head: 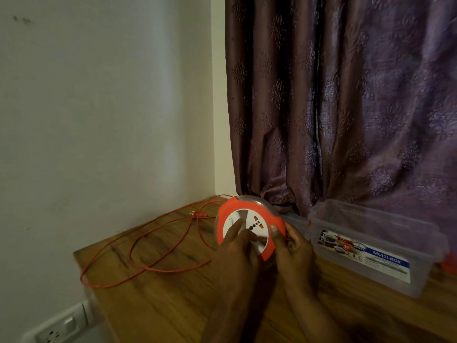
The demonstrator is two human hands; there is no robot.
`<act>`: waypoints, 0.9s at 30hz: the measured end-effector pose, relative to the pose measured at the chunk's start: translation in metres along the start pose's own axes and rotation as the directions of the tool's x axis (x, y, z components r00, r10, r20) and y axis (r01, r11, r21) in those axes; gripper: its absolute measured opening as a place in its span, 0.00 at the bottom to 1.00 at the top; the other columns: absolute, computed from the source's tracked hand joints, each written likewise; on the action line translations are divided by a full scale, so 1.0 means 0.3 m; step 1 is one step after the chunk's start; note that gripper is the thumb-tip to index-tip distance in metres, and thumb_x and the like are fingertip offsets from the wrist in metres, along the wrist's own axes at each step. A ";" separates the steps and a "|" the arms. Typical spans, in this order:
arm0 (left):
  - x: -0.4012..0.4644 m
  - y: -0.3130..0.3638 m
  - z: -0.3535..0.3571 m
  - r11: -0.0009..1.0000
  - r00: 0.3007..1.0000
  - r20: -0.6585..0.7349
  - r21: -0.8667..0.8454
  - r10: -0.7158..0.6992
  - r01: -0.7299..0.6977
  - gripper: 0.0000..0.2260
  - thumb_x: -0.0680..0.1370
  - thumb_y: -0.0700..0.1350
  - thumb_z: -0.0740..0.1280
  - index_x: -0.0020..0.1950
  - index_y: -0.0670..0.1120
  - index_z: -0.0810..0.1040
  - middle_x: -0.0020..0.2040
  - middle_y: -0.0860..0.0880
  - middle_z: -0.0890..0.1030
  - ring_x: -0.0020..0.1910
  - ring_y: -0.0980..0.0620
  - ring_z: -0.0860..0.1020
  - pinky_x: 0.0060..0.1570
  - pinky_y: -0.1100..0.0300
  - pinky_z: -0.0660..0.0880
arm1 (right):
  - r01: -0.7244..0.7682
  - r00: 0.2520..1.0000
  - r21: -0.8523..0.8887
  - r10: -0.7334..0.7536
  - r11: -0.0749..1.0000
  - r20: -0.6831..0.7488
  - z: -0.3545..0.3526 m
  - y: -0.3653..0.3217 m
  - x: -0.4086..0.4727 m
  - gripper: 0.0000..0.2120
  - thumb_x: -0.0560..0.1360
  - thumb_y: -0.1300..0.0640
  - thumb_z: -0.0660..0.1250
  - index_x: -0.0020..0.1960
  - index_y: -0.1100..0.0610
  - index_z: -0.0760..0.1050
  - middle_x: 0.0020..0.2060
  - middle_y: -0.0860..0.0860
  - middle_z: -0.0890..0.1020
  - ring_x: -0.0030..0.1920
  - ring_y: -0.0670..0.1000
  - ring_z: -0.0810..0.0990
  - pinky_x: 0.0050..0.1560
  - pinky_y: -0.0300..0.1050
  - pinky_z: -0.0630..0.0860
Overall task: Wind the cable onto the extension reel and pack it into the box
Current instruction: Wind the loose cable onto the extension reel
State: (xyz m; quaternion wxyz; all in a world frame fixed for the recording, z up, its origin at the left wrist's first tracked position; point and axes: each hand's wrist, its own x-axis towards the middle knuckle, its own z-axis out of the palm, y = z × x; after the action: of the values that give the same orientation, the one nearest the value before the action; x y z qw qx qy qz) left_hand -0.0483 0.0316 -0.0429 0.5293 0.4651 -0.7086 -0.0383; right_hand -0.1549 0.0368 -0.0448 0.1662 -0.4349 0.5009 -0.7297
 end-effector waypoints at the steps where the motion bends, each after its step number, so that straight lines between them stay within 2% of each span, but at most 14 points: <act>1: -0.001 0.002 0.001 1.000 0.999 -0.040 -0.023 -0.022 0.021 0.09 0.76 0.44 0.67 0.55 0.50 0.79 0.64 0.51 0.77 0.59 0.50 0.77 0.52 0.69 0.70 | 0.006 1.000 -0.004 -0.006 1.000 -0.015 -0.003 -0.002 0.002 0.15 0.74 0.52 0.68 0.60 0.55 0.78 0.47 0.48 0.82 0.42 0.39 0.79 0.32 0.25 0.73; 3: -0.002 0.000 0.004 0.994 0.993 -0.065 -0.049 -0.102 0.099 0.14 0.78 0.49 0.63 0.63 0.50 0.75 0.63 0.50 0.77 0.54 0.53 0.78 0.44 0.73 0.70 | 0.010 0.999 -0.006 -0.010 1.000 -0.035 -0.008 -0.003 0.005 0.15 0.74 0.52 0.68 0.60 0.55 0.78 0.46 0.48 0.82 0.42 0.38 0.78 0.31 0.24 0.73; 6: -0.008 -0.021 0.018 0.982 0.981 0.054 -0.016 -0.186 0.187 0.23 0.78 0.58 0.58 0.72 0.56 0.63 0.66 0.50 0.74 0.55 0.53 0.78 0.48 0.65 0.75 | 0.021 0.999 -0.016 -0.022 1.000 -0.049 -0.007 -0.007 0.005 0.15 0.74 0.53 0.68 0.60 0.56 0.78 0.48 0.50 0.82 0.43 0.40 0.80 0.32 0.24 0.73; 9: -0.010 -0.022 0.022 0.980 0.969 0.152 -0.013 -0.194 0.198 0.28 0.76 0.64 0.56 0.74 0.63 0.52 0.68 0.51 0.73 0.57 0.53 0.76 0.53 0.58 0.76 | 0.044 0.998 -0.040 -0.046 0.998 -0.051 -0.001 -0.009 -0.003 0.16 0.74 0.53 0.68 0.61 0.56 0.77 0.47 0.47 0.80 0.42 0.34 0.75 0.32 0.22 0.71; 12: -0.006 -0.023 0.023 0.981 0.968 0.166 -0.013 -0.187 0.192 0.30 0.74 0.68 0.54 0.73 0.67 0.46 0.68 0.52 0.72 0.60 0.52 0.75 0.55 0.56 0.76 | 0.058 0.998 -0.054 -0.059 0.997 -0.026 0.010 -0.011 -0.011 0.17 0.74 0.52 0.68 0.61 0.55 0.77 0.50 0.48 0.81 0.44 0.38 0.79 0.35 0.25 0.75; 15: -0.004 -0.025 0.020 0.980 0.970 0.136 0.015 -0.200 0.200 0.29 0.75 0.67 0.54 0.73 0.66 0.47 0.68 0.50 0.71 0.61 0.51 0.74 0.55 0.56 0.75 | 0.054 0.999 -0.063 -0.054 0.997 0.001 0.015 -0.009 -0.015 0.19 0.74 0.51 0.68 0.62 0.56 0.77 0.53 0.50 0.83 0.50 0.46 0.82 0.40 0.31 0.78; 20: -0.007 -0.031 0.024 0.983 0.973 0.137 -0.001 -0.184 0.186 0.27 0.77 0.60 0.59 0.74 0.63 0.53 0.66 0.48 0.73 0.61 0.50 0.74 0.55 0.58 0.74 | 0.029 0.999 -0.053 -0.029 0.998 0.014 0.011 -0.003 -0.014 0.18 0.74 0.51 0.68 0.62 0.56 0.77 0.53 0.53 0.83 0.51 0.48 0.82 0.46 0.41 0.82; 22: 0.001 -0.036 0.031 0.982 0.965 0.181 0.018 -0.187 0.187 0.26 0.79 0.55 0.59 0.74 0.64 0.52 0.69 0.48 0.69 0.62 0.49 0.72 0.58 0.57 0.74 | 0.024 1.000 -0.053 -0.023 0.998 0.018 0.011 -0.003 -0.012 0.19 0.74 0.51 0.68 0.62 0.56 0.77 0.54 0.53 0.83 0.52 0.50 0.83 0.48 0.45 0.82; 25: 0.007 -0.033 0.036 0.979 0.951 0.234 0.028 -0.203 0.203 0.27 0.79 0.47 0.61 0.73 0.63 0.55 0.76 0.48 0.56 0.71 0.47 0.64 0.65 0.55 0.68 | 0.014 1.000 -0.058 -0.013 0.998 0.020 0.011 -0.002 -0.010 0.19 0.74 0.51 0.68 0.63 0.57 0.76 0.54 0.54 0.83 0.50 0.50 0.83 0.43 0.38 0.81; 27: 0.010 -0.027 0.033 0.979 0.953 0.233 -0.019 -0.193 0.203 0.25 0.78 0.46 0.62 0.73 0.60 0.60 0.77 0.49 0.54 0.73 0.47 0.59 0.68 0.55 0.63 | 0.009 1.000 -0.045 -0.007 0.999 0.026 0.014 -0.004 -0.012 0.19 0.74 0.51 0.68 0.63 0.57 0.76 0.54 0.54 0.83 0.49 0.50 0.83 0.43 0.38 0.81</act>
State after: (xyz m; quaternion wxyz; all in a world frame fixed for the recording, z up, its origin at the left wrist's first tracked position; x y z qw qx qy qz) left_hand -0.0510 0.0206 -0.0496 0.4468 0.5149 -0.7140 -0.1598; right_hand -0.1494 0.0373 -0.0449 0.1598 -0.4499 0.5134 -0.7131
